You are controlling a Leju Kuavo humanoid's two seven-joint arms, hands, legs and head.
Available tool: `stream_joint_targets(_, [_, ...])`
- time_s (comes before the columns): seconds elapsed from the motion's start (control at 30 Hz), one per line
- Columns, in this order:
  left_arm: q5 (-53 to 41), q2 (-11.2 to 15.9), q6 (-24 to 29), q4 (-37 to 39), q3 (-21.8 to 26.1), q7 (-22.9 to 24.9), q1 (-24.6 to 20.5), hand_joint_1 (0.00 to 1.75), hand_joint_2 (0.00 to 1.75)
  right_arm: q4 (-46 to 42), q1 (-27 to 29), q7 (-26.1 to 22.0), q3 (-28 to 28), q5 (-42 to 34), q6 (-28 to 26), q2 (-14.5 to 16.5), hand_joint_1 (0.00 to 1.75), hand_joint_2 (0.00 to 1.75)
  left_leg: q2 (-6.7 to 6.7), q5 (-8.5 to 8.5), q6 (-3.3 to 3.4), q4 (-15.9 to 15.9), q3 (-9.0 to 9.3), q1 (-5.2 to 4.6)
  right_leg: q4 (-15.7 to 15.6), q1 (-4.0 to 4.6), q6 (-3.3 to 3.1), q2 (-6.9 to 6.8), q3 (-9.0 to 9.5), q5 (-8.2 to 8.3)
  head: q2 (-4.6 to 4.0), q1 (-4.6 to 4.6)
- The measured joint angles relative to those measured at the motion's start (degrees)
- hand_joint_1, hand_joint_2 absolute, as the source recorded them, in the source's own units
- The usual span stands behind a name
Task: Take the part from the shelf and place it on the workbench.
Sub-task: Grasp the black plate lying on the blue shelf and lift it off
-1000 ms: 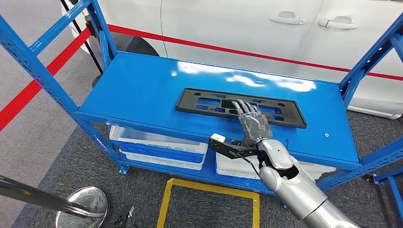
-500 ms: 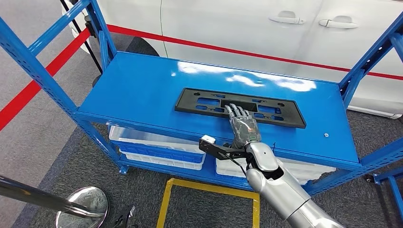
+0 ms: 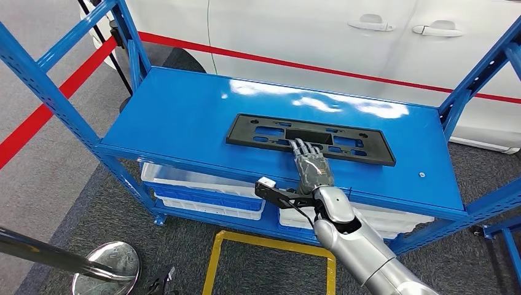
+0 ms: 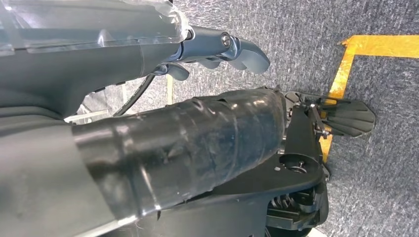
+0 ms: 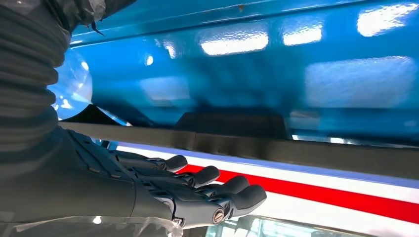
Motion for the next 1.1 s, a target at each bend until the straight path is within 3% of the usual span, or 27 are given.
stream_joint_targets(0.9, [-0.3, -1.1, 0.7, 0.0, 2.1, -0.2, 0.0, 0.00, 0.00, 1.3, 0.0, -0.5, -3.7, 1.2, -0.1, 0.5, 0.00, 1.75, 0.00, -0.01, 0.00, 0.0, -0.01, 0.00, 0.0, 0.00, 0.00, 0.00, 0.00, 0.00, 0.00, -0.01])
stream_joint_targets(1.1, [-0.8, -1.1, 0.7, 0.0, 2.5, -0.4, -0.1, 0.00, 0.00, 0.5, 0.0, -0.5, -4.6, 1.6, 0.1, 1.0, 0.00, 1.75, -0.07, -0.38, 0.59, 0.1, 0.06, -0.29, -0.5, -0.20, 0.63, -0.01, 0.29, -0.04, 0.00, -0.04])
